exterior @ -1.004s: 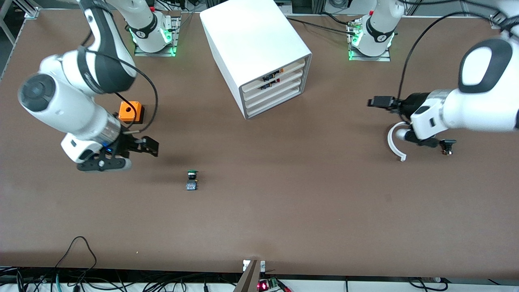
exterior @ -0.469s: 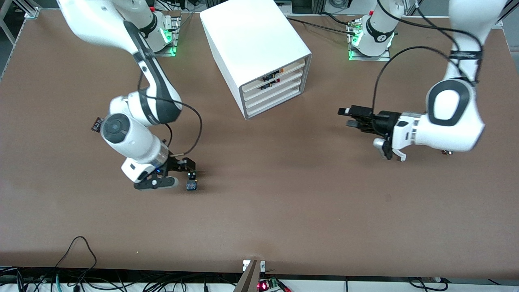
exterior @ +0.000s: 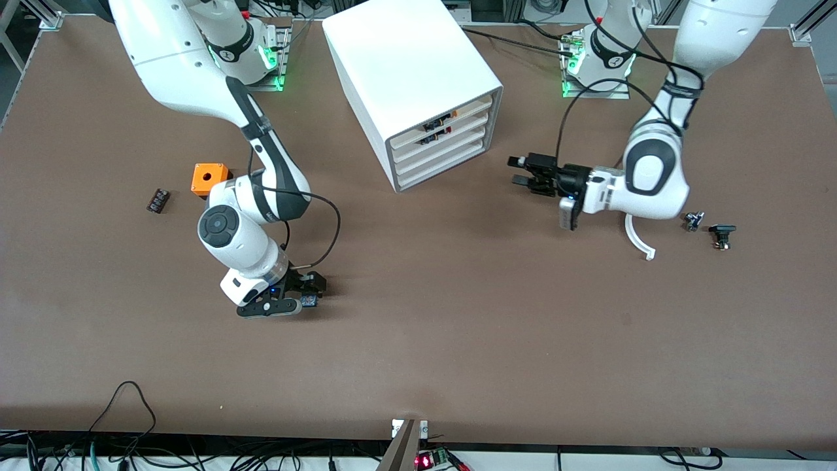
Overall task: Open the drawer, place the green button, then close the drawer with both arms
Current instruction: 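Grasp the drawer handle with the left gripper while the right gripper lifts the button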
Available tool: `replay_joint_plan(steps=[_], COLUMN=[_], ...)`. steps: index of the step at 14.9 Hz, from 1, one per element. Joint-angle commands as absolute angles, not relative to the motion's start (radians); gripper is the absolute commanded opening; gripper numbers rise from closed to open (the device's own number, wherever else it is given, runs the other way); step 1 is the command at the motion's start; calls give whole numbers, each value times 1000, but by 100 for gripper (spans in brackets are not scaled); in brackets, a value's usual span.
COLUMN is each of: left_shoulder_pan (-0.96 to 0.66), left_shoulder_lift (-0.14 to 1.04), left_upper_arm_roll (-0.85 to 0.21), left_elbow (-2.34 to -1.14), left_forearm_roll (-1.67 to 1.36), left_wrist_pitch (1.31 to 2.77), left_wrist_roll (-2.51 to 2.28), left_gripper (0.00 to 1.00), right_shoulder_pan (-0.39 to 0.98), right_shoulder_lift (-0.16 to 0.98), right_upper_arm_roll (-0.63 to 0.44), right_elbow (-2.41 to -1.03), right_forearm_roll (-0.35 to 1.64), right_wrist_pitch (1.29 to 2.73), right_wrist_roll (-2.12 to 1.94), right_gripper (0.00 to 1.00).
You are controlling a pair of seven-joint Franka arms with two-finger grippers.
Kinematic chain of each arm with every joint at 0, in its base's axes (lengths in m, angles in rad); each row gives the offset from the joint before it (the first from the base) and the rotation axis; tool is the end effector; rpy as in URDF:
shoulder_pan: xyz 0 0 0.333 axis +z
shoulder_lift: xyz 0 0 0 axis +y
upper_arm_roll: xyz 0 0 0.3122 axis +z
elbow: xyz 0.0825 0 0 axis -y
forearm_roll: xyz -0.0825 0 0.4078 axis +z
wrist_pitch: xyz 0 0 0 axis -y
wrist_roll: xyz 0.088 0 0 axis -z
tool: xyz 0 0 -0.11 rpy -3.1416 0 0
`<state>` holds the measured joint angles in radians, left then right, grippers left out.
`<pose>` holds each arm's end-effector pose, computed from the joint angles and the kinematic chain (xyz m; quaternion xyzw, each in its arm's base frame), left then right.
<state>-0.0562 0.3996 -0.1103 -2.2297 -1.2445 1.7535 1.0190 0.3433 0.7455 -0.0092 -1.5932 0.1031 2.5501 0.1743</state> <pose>0.4751 -0.1712 0.1711 0.7876 -0.1276 -0.1143 0.5919 0.6918 0.2398 0.1934 -0.9931 -0.0414 -0.0945 0.0557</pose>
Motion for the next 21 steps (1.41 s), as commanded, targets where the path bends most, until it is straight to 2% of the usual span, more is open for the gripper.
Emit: replay_joint_plan(steps=[1,6,8,10,14,16,21], left_shoulder_pan=[-55,-57,-57,-57,-57,-58,-71], left_shoulder_lift=[449,520,525,526,569,572,601], left_upper_arm_roll=[-175,-230,-256,-291,-322,-324,-337], left_elbow=[-2240,-2247,-2262,-2273,-2286,-2287,-2287], left_forearm_roll=[-1292,-1310,-1331,-1344,-1379,-1391,-1405], left_wrist_pitch=[1778,1841,1867,1897,1911,1911,1911], left_wrist_roll=[1103,1189,1203,1222,1301,1313,1319], left_gripper=[80,75,73,65,58,48,44], right_shoulder_pan=[348,373,373,373,370,370,364], right_shoulder_lift=[795,822,824,825,831,833,831], right_upper_arm_roll=[-12,-17,-18,-21,-21,-23,-21], right_elbow=[-1566,-1552,-1549,-1546,-1536,-1536,-1536], right_forearm_roll=[117,107,106,101,78,75,35], right_wrist_pitch=[2589,2592,2595,2595,2595,2595,2595], right_wrist_roll=[198,268,267,261,258,253,256], right_gripper=[100,99,92,81,55,43,8])
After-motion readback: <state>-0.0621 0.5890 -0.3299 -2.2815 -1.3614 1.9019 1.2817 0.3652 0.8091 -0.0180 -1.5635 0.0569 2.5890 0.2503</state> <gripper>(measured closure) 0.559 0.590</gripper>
